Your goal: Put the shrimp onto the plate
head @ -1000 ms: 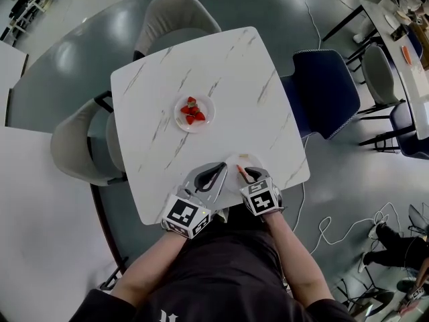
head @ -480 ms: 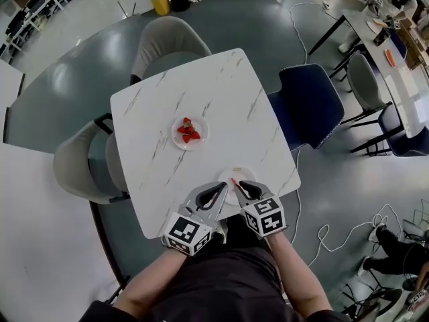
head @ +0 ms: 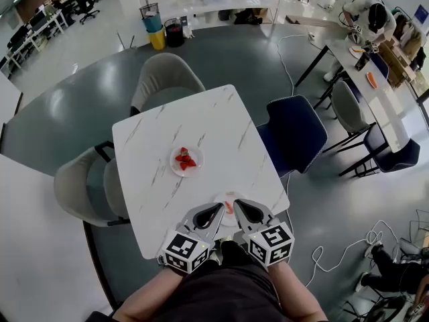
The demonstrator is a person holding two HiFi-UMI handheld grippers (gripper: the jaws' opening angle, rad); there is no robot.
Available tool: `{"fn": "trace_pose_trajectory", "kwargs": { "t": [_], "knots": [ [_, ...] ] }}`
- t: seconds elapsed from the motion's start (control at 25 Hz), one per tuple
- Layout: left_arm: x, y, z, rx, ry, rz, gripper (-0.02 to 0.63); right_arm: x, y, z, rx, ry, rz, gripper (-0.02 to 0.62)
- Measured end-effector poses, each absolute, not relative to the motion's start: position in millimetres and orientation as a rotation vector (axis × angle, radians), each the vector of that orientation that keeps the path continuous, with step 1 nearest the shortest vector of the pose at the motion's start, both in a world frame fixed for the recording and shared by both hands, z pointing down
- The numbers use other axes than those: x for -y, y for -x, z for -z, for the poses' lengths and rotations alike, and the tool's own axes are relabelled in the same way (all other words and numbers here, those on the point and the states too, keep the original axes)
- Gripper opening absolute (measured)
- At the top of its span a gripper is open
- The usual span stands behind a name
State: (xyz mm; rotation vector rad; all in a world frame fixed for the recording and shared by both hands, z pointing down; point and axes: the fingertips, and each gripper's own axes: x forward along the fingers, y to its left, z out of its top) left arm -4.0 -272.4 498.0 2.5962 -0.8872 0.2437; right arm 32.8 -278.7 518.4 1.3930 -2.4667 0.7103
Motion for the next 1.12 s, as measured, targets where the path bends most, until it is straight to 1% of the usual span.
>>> {"fn": "trace_pose_trajectory", "kwargs": {
  "t": [0.32,0.6,1.12],
  "knots": [
    [267.0,6.0,-438.0,0.878,-2.656,-0.163,0.008,278.6,-29.4,-442.6,2.622,-1.481,-0.650,0.003],
    [266.9,10.4,-392.0,0.890,-2.682,-0.042,0.008,272.3,-20.8,-396.2,2.731,-1.471,-0.559,0.002],
    [263.7,5.9,-363.7,0.883,-2.734,0.007,0.008,271.7,-19.7,-359.6,2.801,-1.495,-0.450,0.002]
  ]
}}
